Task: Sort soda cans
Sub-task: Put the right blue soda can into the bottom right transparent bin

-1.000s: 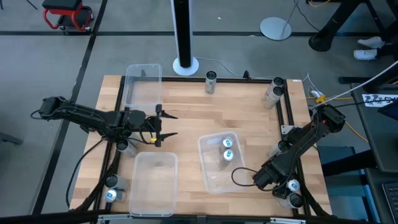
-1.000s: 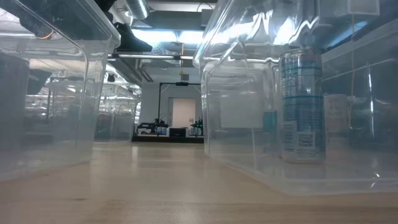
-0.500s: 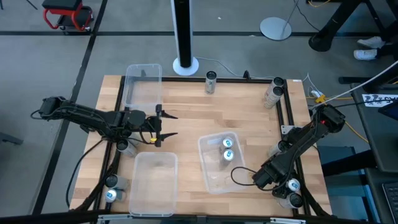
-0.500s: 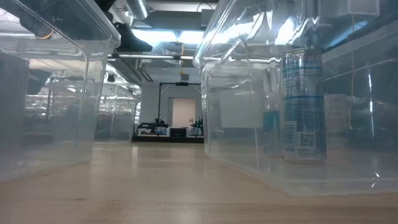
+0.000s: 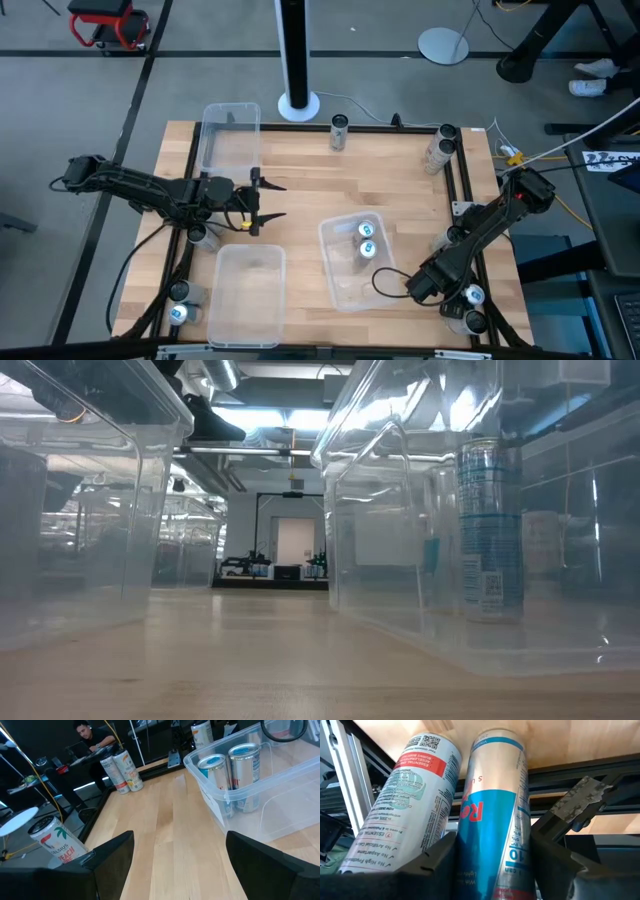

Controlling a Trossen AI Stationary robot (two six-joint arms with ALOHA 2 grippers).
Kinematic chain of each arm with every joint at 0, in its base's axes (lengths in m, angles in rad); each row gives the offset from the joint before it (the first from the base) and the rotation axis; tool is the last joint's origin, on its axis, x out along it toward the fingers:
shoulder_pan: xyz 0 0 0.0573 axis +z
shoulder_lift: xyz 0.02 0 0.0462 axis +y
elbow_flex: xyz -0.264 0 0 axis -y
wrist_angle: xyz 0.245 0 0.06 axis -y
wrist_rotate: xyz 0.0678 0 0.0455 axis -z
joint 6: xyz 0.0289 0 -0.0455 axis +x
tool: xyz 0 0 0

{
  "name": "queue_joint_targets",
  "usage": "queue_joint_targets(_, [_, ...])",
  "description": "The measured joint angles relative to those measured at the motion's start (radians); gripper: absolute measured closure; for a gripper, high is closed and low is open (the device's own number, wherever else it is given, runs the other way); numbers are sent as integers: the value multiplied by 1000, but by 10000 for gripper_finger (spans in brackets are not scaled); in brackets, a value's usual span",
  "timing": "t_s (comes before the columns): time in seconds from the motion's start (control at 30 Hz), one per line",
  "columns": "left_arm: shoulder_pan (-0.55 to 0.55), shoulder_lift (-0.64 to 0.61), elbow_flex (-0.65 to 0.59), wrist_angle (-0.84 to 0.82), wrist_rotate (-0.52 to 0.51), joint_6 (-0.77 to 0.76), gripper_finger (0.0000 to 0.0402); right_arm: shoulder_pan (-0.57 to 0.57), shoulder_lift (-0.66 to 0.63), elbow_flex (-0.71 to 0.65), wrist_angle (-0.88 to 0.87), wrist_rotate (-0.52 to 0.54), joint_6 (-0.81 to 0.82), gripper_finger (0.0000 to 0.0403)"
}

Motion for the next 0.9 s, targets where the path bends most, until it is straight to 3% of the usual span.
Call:
queue_joint_targets(0.27, [0,0,0,0,0,-2,95,1,1,34,-61,38,-36,194])
queue_joint_targets(0.67, [0,0,0,0,0,-9,95,1,0,320,-367,192,-58,195])
queue_joint_targets(0.9, [0,0,0,-2,0,-5,95,1,-4,453,-360,440,-56,194])
